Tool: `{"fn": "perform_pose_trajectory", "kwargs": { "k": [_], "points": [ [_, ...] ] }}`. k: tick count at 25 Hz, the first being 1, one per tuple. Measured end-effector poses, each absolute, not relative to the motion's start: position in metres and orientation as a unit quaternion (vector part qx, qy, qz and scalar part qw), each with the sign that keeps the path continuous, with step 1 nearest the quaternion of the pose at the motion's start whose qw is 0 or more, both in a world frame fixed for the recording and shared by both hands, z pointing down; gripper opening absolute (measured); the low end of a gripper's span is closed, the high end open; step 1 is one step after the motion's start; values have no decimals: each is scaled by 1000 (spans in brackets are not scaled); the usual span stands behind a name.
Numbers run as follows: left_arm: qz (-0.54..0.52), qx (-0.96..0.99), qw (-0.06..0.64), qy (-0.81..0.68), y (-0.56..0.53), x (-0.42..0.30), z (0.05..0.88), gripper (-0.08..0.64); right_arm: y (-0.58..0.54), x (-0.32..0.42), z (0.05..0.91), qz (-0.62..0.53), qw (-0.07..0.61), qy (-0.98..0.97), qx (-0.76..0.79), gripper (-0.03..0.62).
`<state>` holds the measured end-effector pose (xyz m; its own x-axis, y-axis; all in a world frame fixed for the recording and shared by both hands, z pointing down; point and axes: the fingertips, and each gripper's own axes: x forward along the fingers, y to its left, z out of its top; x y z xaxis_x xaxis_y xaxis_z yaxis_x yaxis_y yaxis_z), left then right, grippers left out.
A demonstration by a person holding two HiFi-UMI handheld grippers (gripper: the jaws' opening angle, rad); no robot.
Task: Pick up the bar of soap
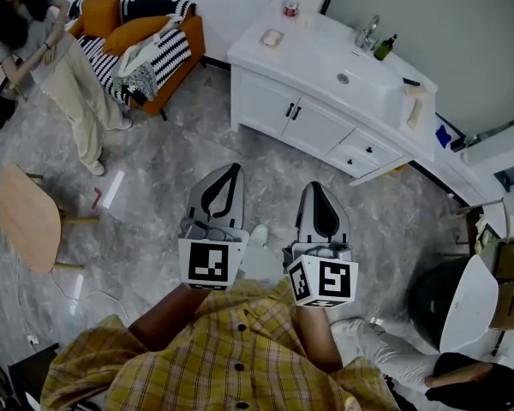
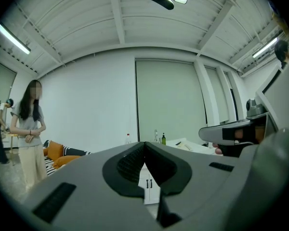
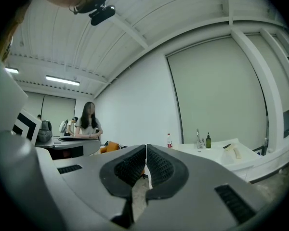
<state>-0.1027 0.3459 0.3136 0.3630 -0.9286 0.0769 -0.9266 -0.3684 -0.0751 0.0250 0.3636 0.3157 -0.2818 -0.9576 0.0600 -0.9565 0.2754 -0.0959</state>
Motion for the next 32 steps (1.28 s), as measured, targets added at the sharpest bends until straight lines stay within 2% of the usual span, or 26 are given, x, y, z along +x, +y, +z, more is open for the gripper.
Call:
{"fn": "perform_pose_trajectory", "kwargs": {
  "k": [15,23,28,32],
  "points": [
    [-76,-815,13,574,157,-30,301,11,174,93,312,-80,16,811,-579,21],
    [-70,-804,22,590,121,-21,301,11,141,109,328,-113,20,809,-576,21],
    [-107,-804,9,585,116,-22,314,11,131,114,329,-111,21,808,-578,21],
    [-76,-802,8,592,99,-27,310,11,118,115,330,-113,15,803,-585,21]
  ]
}}
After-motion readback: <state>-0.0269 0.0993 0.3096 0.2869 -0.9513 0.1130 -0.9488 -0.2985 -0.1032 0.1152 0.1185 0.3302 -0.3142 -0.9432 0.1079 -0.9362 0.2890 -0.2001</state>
